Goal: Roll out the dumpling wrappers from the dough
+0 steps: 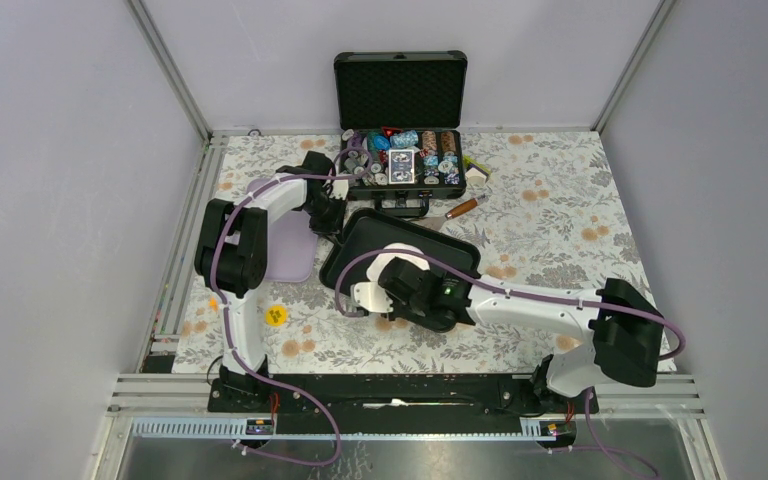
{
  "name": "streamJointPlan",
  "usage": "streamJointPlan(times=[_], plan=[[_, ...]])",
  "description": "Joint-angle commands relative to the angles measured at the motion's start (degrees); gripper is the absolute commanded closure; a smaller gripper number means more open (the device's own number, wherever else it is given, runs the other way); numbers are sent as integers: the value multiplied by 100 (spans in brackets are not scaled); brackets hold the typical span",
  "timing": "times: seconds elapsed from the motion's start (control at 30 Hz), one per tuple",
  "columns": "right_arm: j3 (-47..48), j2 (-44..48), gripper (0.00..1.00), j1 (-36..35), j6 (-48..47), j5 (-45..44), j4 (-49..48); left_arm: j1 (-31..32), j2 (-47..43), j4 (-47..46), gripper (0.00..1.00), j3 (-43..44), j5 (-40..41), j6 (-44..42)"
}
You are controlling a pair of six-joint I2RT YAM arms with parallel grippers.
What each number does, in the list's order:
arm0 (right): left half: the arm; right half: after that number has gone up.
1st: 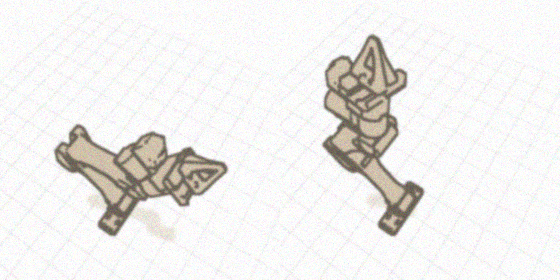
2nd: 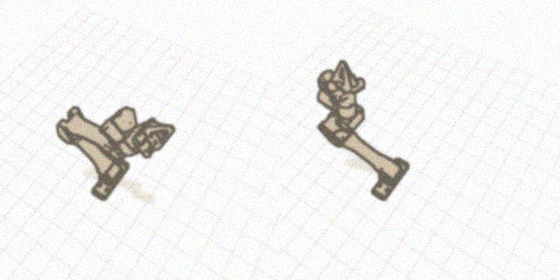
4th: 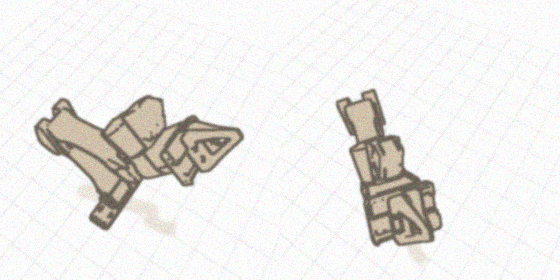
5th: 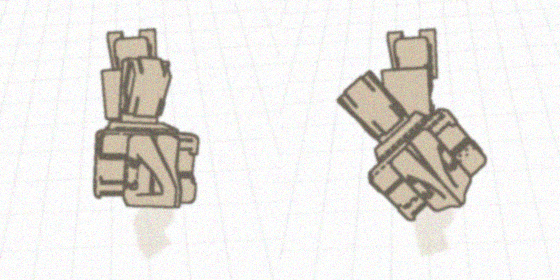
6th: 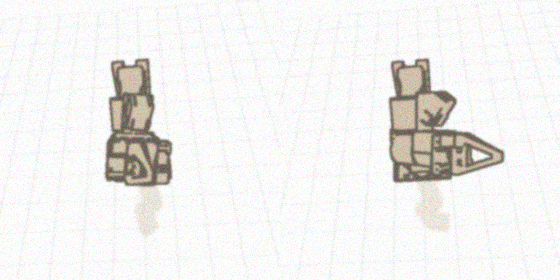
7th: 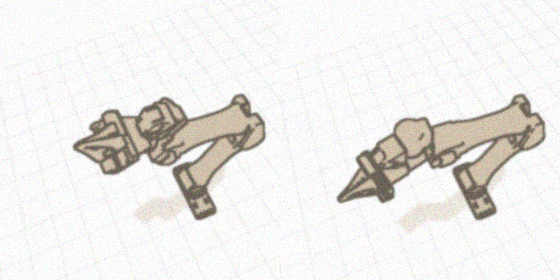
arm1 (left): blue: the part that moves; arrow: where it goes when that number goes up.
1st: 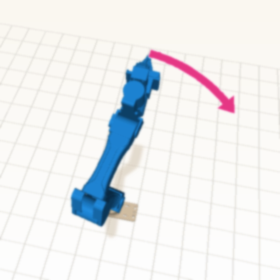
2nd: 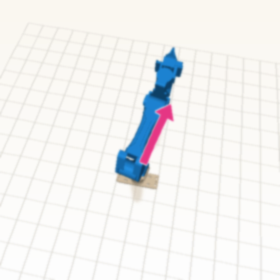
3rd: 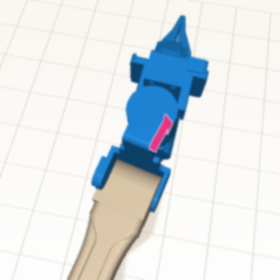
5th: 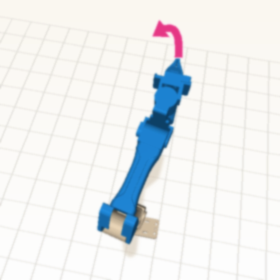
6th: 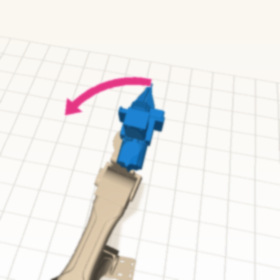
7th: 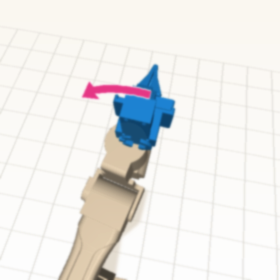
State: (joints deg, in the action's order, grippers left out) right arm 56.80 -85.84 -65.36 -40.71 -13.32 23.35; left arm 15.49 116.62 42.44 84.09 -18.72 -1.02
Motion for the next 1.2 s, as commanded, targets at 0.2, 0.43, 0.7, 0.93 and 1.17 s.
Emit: streamJointPlan(times=[0.2,0.43,0.7,0.93,1.17], plan=[[285,-473,100,110,432,508,-11,51,159,-517,100,-145,204,-39],[307,-779,100,127,195,560,234,51,168,-511,100,-134,210,-40],[-64,-732,100,105,115,1499,1747,50,168,-517,100,-130,200,-43],[-287,-605,100,61,59,1888,2533,51,171,-508,100,-126,209,-41],[-132,-663,100,-40,3,2048,2987,47,177,-508,100,-128,228,-31]])
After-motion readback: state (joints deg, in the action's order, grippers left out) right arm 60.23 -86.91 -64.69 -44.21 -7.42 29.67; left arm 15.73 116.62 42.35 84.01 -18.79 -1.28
